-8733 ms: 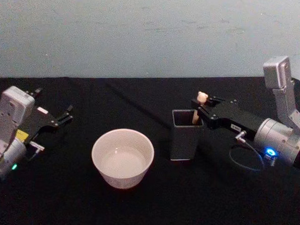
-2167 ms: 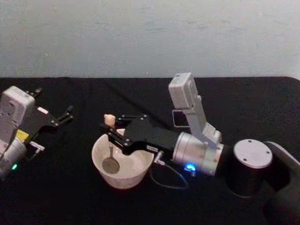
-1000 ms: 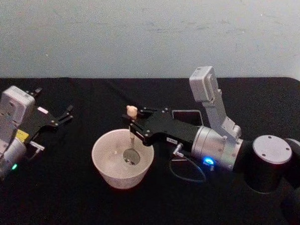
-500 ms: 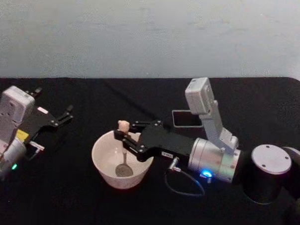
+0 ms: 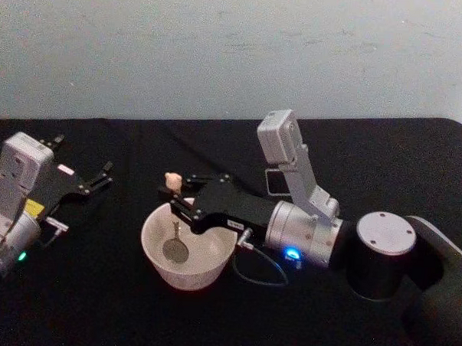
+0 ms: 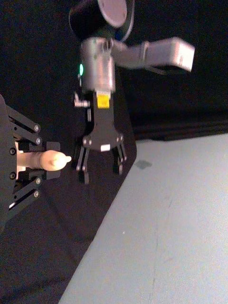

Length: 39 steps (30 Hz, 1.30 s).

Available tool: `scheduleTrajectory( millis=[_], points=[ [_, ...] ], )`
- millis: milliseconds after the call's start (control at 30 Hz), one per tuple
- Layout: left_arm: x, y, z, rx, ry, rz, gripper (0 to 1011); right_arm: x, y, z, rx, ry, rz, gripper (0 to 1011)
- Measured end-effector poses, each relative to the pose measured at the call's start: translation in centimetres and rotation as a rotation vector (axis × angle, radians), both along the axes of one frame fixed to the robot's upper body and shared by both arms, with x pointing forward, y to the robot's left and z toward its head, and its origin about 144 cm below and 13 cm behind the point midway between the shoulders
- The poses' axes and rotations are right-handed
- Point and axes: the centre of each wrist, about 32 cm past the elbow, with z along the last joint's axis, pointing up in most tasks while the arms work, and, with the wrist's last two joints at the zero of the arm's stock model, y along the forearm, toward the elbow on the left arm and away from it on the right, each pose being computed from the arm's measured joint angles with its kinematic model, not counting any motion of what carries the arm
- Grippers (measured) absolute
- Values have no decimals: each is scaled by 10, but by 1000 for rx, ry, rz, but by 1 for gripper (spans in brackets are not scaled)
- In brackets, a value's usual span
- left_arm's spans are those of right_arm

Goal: Pick up the stirring spoon with one hand, stir inside the cup, then place it back in its original position.

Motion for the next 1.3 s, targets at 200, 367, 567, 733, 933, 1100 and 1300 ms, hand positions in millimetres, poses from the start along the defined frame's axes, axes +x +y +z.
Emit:
scheduleTrajectory(
  millis=[200, 367, 567, 733, 933, 1100, 1300],
  points=[
    [0, 0, 0, 0, 0, 0, 1001, 13, 2, -1, -4, -3, -48, 221],
    [0, 0, 0, 0, 0, 0, 1001, 20, -2, 0, 2, -4, -87, 218],
    [0, 0, 0, 0, 0, 0, 1001, 23, -8, 2, 2, -7, -108, 218],
    [0, 0, 0, 0, 0, 0, 1001, 20, -18, 4, -4, -16, -112, 218],
    [0, 0, 0, 0, 0, 0, 1001, 11, -29, 5, -8, -10, -99, 218],
    [0, 0, 0, 0, 0, 0, 1001, 3, -35, 5, -13, -1, -80, 218],
    [0, 0, 0, 0, 0, 0, 1001, -7, -38, 3, -21, 15, -46, 218]
  ],
)
